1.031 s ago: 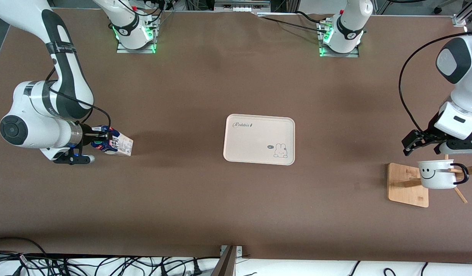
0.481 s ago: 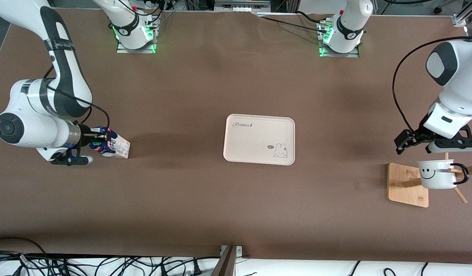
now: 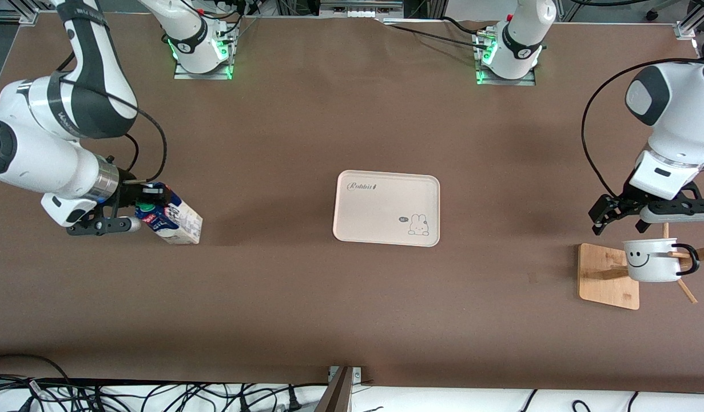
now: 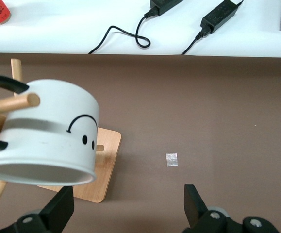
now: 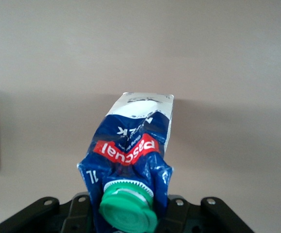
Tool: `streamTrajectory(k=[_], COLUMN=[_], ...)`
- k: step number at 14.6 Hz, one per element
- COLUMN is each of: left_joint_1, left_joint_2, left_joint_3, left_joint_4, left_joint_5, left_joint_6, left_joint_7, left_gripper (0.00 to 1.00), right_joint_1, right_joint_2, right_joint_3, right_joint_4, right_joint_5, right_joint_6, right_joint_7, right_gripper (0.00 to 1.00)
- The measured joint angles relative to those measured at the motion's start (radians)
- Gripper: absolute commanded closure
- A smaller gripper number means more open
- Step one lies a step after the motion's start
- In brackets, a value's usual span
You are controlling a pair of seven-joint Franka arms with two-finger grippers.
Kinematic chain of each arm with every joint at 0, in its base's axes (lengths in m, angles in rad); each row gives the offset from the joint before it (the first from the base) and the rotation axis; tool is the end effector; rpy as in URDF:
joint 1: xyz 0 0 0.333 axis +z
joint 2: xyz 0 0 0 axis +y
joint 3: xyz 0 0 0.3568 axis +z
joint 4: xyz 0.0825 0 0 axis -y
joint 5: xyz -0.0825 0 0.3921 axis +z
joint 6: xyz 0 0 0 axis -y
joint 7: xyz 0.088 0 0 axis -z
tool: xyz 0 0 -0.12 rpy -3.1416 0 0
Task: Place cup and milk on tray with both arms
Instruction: 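Carry the carton with the right gripper over the white tray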
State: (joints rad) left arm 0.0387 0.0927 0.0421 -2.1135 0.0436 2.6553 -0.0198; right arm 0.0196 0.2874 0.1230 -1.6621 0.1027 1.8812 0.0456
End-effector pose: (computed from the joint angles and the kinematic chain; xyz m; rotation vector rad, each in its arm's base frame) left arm 0.6092 0.0478 0.4445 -3.0169 -0.0990 -0.6875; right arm 0.6478 0.0943 0.4598 -3.0132 -0.0881 0.1186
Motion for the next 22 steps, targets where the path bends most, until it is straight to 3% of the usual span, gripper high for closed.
streamTrajectory(k=[2,5,8,13,17,22], left_joint_1=[0.012,0.014,0.014,0.021,0.048,0.069], left_joint_2=[-0.002,-0.003,0.011,0.038,0.054,0.082], left_joint_3=[0.0,0.0,0.0,0.0,0.001,0.001], left_joint_4=[-0.032,-0.043,-0.056,-0.058,-0.059,-0.059], left_joint_5=[0.0,0.0,0.001,0.006,0.046,0.092], left_joint_6=[0.045,0.139,0.221,0.296,0.334,0.368], left_joint_7=[0.0,0.0,0.001,0.001,0.001,0.001], left_gripper=[0.0,0.0,0.0,0.0,0.0,0.0], right_joint_1=[0.001,0.025,0.109,0.269,0.35,0.44], right_joint_2=[-0.006,-0.005,-0.003,0.034,0.113,0.199], right_joint_3=[0.016,0.022,0.025,0.028,0.028,0.028], right_joint_4=[0.019,0.03,0.031,0.057,0.197,0.338], right_joint_5=[0.089,0.125,0.115,0.025,0.01,0.01], right_joint_6=[0.0,0.001,-0.002,-0.069,-0.141,-0.113], right_joint_7=[0.021,0.058,0.079,0.235,0.305,0.365], right_gripper=[0.69,0.69,0.7,0.7,0.7,0.7])
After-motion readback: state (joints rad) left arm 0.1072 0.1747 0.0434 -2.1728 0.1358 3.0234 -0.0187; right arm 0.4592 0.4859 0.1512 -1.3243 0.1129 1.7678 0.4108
